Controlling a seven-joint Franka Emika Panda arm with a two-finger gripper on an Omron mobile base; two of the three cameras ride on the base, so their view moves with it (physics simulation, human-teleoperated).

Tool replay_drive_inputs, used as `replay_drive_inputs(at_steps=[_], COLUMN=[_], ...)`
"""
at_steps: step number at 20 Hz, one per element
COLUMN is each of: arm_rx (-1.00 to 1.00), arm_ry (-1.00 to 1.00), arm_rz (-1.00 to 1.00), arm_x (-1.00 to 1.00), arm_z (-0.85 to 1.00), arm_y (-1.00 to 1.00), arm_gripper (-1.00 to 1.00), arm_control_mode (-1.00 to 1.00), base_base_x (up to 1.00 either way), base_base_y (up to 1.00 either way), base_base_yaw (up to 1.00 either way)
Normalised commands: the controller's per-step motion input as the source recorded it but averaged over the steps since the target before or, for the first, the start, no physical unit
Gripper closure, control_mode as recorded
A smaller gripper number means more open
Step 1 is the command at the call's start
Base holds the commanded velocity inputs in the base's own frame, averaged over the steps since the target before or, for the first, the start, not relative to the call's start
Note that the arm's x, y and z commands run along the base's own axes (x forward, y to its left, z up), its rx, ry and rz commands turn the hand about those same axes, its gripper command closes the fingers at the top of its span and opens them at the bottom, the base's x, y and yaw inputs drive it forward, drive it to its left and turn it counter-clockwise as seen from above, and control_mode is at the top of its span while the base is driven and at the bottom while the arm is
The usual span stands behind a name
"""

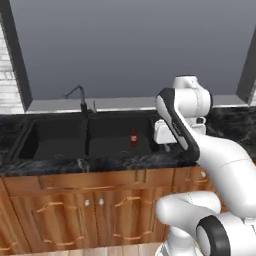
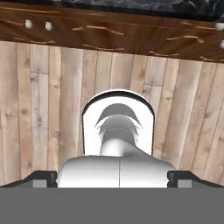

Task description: Place the large bottle from the dining counter next to the other large bottle outside the sink, and place the small bottle from the dining counter next to the other small bottle inside the sink.

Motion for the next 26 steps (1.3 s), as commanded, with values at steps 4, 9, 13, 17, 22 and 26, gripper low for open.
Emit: replay_drive_inputs(at_steps=[4, 9, 13, 17, 22, 26], arm_rx=[0.00, 0.00, 0.00, 0.00, 0.00, 0.00], arm_ry=[0.00, 0.00, 0.00, 0.00, 0.00, 0.00], arm_rz=[0.00, 0.00, 0.00, 0.00, 0.00, 0.00], arm_x=[0.00, 0.00, 0.00, 0.00, 0.00, 0.00], arm_z=[0.00, 0.00, 0.00, 0.00, 0.00, 0.00], arm_y=[0.00, 0.00, 0.00, 0.00, 0.00, 0.00], arm_gripper=[-1.00, -1.00, -1.00, -1.00, -1.00, -1.00], arm_control_mode=[1.00, 1.00, 1.00, 1.00, 1.00, 1.00], base_base_x=[0.00, 0.00, 0.00, 0.02, 0.05, 0.23], base_base_y=[0.18, 0.16, 0.17, 0.13, 0.11, 0.06], base_base_yaw=[0.77, 0.77, 0.77, 0.74, 0.72, 0.71])
